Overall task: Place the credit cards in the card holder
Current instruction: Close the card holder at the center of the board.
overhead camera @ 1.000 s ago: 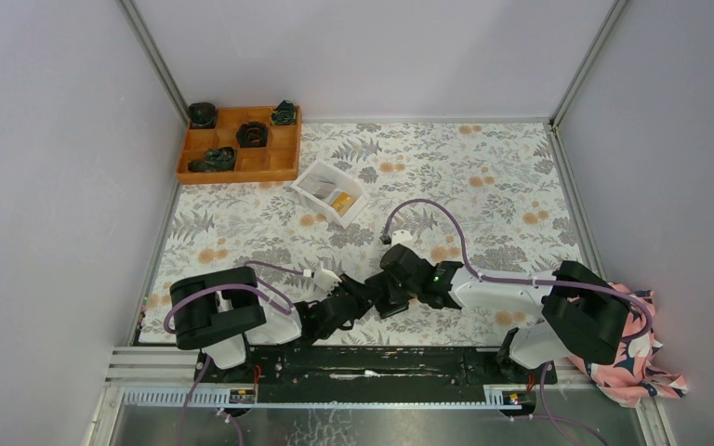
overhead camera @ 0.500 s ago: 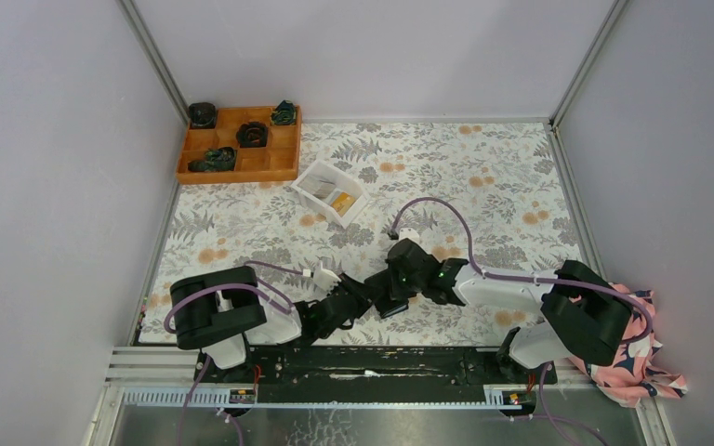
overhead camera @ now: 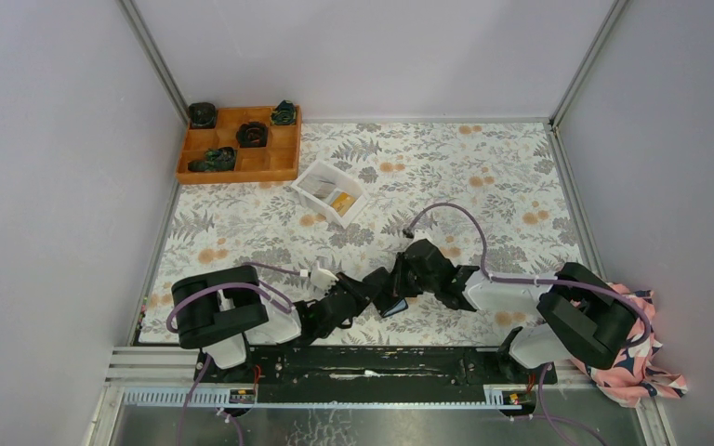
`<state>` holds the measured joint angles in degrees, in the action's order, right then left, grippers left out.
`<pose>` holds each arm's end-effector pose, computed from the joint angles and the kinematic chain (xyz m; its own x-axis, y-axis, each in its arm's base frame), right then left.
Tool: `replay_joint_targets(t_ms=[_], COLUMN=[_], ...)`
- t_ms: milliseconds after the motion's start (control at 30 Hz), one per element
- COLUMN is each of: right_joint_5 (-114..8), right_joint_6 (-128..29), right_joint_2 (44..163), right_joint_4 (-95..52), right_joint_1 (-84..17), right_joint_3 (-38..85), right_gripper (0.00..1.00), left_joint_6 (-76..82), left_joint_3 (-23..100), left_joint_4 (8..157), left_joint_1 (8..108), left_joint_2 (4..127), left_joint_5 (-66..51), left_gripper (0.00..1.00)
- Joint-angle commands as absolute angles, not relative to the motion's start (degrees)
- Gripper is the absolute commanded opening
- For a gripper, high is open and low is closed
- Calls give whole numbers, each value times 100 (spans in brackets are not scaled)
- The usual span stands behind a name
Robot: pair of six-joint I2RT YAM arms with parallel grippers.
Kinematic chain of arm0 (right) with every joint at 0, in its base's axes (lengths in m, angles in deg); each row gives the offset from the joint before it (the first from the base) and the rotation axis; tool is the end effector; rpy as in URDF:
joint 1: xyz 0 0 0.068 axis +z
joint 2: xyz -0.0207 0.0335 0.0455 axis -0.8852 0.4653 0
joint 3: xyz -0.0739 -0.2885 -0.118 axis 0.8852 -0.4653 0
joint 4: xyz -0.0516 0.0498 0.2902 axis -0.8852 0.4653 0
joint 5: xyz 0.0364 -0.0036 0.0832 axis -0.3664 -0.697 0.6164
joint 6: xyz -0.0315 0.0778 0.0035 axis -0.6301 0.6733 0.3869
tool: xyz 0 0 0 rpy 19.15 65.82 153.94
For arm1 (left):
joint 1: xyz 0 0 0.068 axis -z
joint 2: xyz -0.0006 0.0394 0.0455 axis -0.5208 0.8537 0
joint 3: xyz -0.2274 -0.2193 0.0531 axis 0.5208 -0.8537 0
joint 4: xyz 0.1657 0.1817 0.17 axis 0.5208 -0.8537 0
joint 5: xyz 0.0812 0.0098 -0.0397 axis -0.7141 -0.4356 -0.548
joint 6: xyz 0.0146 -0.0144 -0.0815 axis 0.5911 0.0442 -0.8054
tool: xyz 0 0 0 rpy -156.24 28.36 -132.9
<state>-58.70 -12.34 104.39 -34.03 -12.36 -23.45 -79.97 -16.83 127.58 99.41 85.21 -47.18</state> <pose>0.1942 0.2345 0.1311 -0.8516 0.0682 -0.5198 -0.2614 0.8041 0.5339 0.1409 -0.2463 0.0879 -0.6071 -0.7675 -0.2061 -0.2402 0.4244 -0.8730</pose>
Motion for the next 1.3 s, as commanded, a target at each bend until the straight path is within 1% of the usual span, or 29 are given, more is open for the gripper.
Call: replay_joint_targets(t_ms=[0, 200, 300, 467, 567, 633, 833, 967, 1167, 1267], right_joint_5=[-5785, -5955, -6054, -6134, -6180, -6180, -6254, -6245, -6207, -6207], right_joint_6=[-822, -739, -813, -899, -962, -987, -1118, -1153, -1161, -1153], right_joint_2=[11421, 10973, 10715, 10241, 10032, 9894, 9664, 9733, 9892, 9910], right_joint_4=[-3299, -3233, -2918, -2616, -2454, -2403, -2182, -2205, -2340, -2376], right_joint_1=[-1130, -1130, -1129, -1130, -1131, -1129, -1130, -1132, -1132, -1129], right_joint_3=[-3299, -3589, -3548, -3522, -3478, -3476, -3351, -3320, -3334, -3360], right_gripper=[2, 3, 6, 18, 23, 24, 26, 26, 25, 24], left_joint_6=[-7883, -7766, -7610, -7276, -7225, -7224, -7160, -7044, -6354, -6107], left_joint_3=[-1684, -1632, -1503, -1293, -1217, -1228, -1211, -1173, -932, -941], left_joint_4=[12509, 12473, 12282, 11939, 11809, 11874, 12090, 12232, 12171, 12442], left_joint_1=[9873, 9860, 9821, 9749, 9700, 9695, 9605, 9571, 9543, 9509], left_joint_2=[8795, 8683, 8543, 8301, 8270, 8293, 8437, 8484, 8368, 8328], left_joint_5=[-4582, -4616, -4634, -4743, -4807, -4827, -4741, -4625, -4386, -4254], left_gripper=[20, 21, 24, 27, 27, 27, 27, 27, 26, 24])
